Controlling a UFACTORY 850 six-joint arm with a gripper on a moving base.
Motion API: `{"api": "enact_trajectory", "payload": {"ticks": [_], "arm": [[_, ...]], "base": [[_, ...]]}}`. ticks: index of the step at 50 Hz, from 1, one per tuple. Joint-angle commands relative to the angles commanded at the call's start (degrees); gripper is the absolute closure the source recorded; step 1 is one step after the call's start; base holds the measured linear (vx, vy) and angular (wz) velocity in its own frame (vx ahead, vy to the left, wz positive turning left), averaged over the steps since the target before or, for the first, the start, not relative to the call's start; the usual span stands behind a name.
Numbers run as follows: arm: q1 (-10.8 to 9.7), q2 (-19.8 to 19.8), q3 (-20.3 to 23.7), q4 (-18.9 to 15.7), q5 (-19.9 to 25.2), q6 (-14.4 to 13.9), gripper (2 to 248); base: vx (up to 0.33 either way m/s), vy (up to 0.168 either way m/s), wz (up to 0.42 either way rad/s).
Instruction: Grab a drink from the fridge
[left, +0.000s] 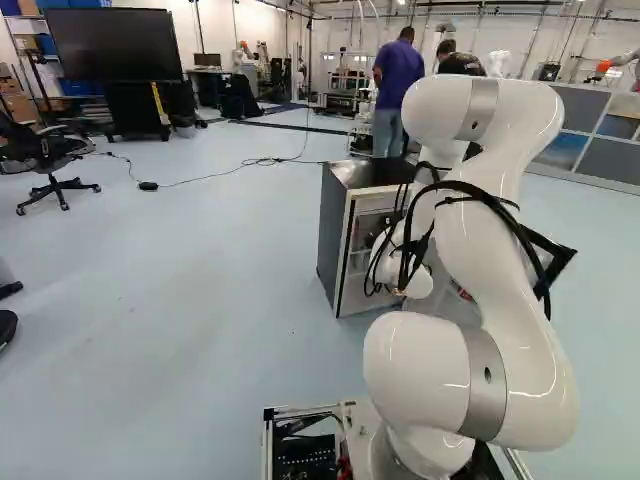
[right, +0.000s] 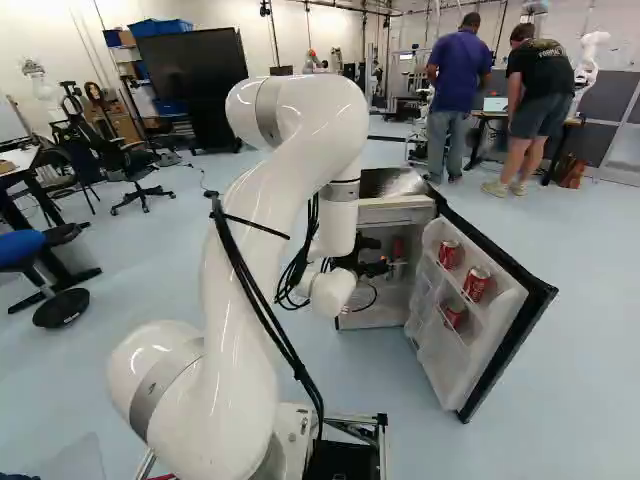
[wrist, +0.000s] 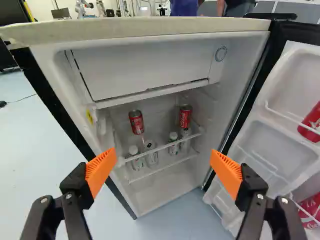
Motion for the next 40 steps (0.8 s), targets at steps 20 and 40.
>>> {"api": "enact_trajectory", "payload": {"ticks": [20,40], "arm": [[-0.3,-4.5,-3.4,0.0,0.4,0.0,3],[-1.1,-9.8,-8.4,0.0,1.8,0.0,3]], "base": [[0.000,0.000,0.000],[0.000,0.000,0.000]]}}
